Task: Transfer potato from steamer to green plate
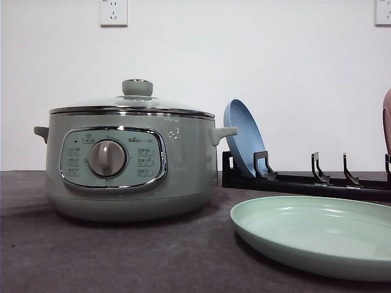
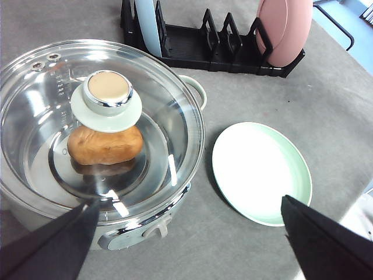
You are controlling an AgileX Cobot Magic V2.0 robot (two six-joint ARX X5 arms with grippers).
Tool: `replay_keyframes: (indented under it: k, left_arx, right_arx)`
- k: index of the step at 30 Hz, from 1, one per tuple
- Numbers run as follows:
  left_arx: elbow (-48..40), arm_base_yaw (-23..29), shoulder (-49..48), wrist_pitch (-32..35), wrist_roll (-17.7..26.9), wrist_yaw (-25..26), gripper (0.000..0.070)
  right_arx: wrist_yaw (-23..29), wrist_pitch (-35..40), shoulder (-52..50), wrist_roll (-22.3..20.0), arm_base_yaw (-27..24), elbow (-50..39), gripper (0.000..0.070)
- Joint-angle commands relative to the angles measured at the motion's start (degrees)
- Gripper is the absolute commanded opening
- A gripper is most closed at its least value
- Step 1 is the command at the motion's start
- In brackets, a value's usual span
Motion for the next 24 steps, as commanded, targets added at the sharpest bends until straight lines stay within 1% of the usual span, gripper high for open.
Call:
replay_keyframes:
  k: [1, 5, 6, 9, 11, 15, 19, 24]
  left_arx:
    - [1.4, -0.3, 0.5, 0.6, 0.3, 0.3, 0.0635]
    - [1.6, -0.3, 0.6, 1.4, 0.2, 0.3, 0.0635]
    - [1.7, -0.3, 0.8, 1.4, 0.1, 0.3, 0.0635]
    - [1.8, -0.3, 1.4, 1.3, -0.3, 0.3, 0.0635]
    - [2.0, -0.3, 2.0, 1.2, -0.6, 0.3, 0.0635]
    - [4.1, -0.3, 4.5, -0.3, -1.0, -0.2, 0.0635]
    - [9.5, -0.9, 9.2, -3.5, -1.0, -4.3, 0.0634]
    - [19.0, -2.5, 17.8, -7.7, -1.0, -8.6, 0.0634]
  right_arx:
    - [-1.1, -0.5, -0.6, 1.4, 0.2, 0.5, 0.0419]
    - [-1.6, -1.3, -2.2, 2.8, 0.2, 0.5, 0.0434]
    - [-1.6, -1.3, -2.4, 3.0, 0.2, 0.5, 0.047]
    - [-1.5, -1.3, -2.4, 3.7, 0.2, 0.5, 0.0608]
    - [-1.6, -1.3, -2.4, 3.8, 0.2, 0.5, 0.0653]
    - [-1.6, -0.7, -2.4, 4.0, 0.2, 0.5, 0.0654]
    - [-1.6, 0.2, -2.4, 4.0, 0.2, 0.5, 0.0654]
    - [-1.6, 0.4, -2.4, 4.0, 0.2, 0.5, 0.0654]
